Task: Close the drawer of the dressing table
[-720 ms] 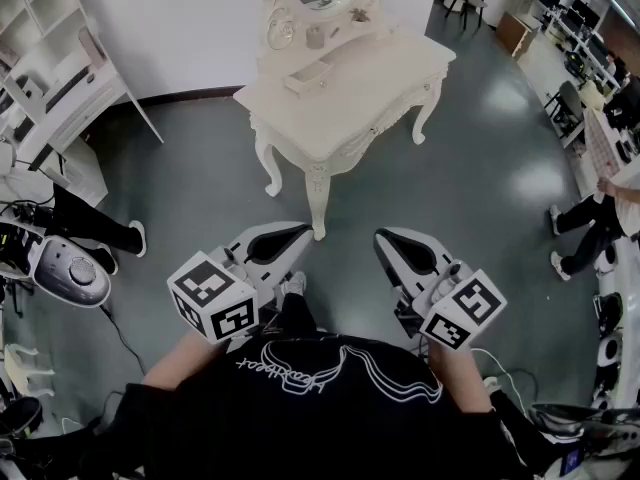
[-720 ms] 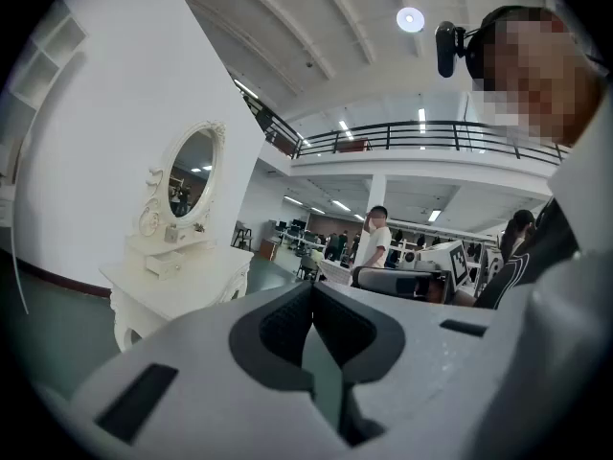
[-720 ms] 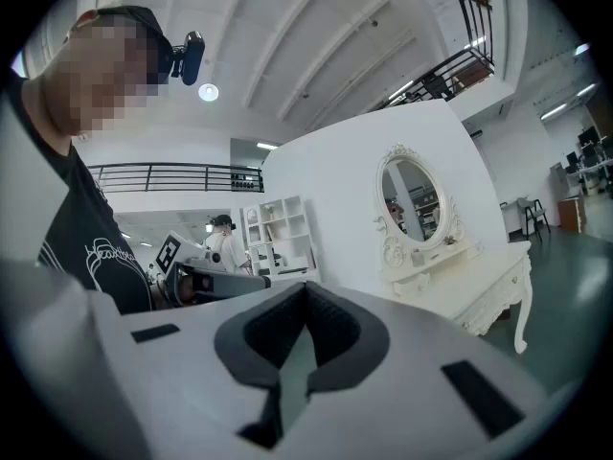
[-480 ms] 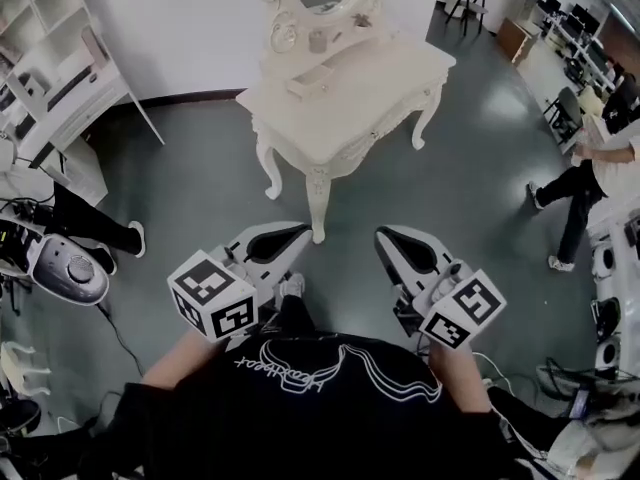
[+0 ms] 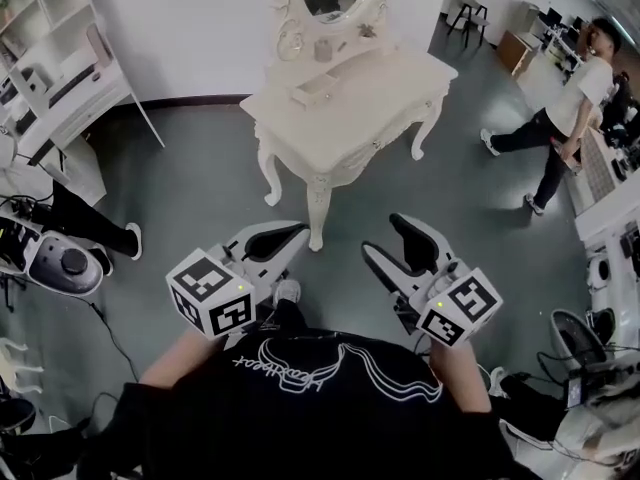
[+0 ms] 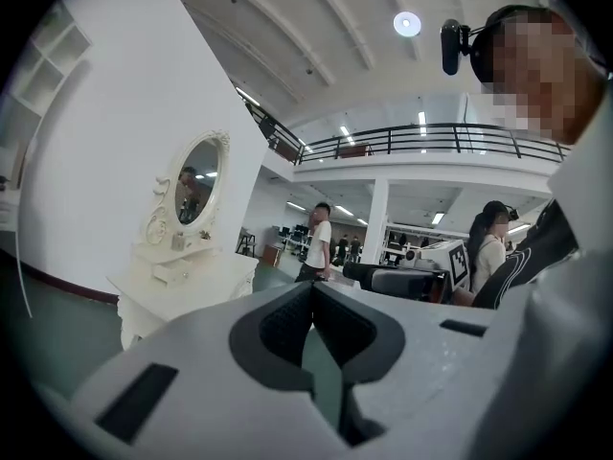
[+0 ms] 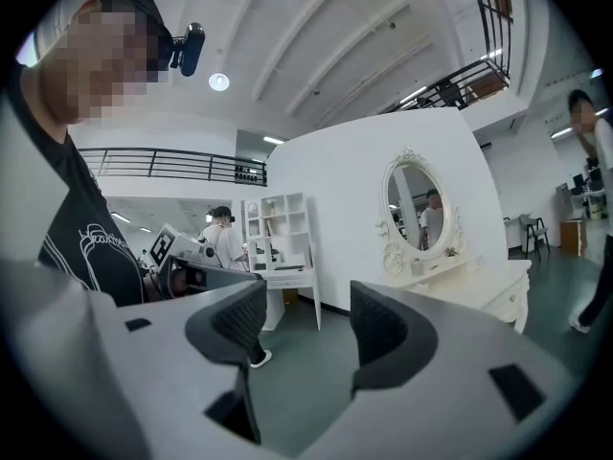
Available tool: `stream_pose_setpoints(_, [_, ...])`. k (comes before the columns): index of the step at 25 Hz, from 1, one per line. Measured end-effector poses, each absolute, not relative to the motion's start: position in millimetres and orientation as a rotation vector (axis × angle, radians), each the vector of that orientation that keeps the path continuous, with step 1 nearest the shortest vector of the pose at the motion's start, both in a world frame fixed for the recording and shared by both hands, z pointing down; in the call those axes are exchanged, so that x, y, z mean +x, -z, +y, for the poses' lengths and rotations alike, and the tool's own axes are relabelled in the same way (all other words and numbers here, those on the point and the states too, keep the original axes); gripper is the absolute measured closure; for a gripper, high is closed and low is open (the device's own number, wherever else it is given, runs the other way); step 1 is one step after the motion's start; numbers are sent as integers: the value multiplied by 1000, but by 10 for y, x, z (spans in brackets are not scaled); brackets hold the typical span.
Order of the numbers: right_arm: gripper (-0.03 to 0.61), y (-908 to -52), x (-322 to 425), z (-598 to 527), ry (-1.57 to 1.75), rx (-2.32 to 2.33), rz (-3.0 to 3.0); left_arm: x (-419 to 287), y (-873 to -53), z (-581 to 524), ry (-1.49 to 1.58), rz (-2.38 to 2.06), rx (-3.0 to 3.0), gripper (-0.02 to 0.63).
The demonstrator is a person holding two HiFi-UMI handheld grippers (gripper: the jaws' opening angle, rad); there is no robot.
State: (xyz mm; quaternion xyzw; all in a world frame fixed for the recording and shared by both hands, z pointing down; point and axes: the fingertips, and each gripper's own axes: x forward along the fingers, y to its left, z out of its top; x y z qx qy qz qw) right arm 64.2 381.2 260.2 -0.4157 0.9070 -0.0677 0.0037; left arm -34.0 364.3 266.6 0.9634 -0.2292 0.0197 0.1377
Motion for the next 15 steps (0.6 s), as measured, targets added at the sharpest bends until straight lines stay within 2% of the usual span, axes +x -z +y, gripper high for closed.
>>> stream_pose_setpoints(3, [298,-2645,637,3697,225,-1310,2850,-370,-2718,3536,-52,-670,2768,611])
stream_pose_setpoints(15, [290,-2858,591,2810,282,-1325,2877,-395,-2926,2658,-71,-675,2727,611])
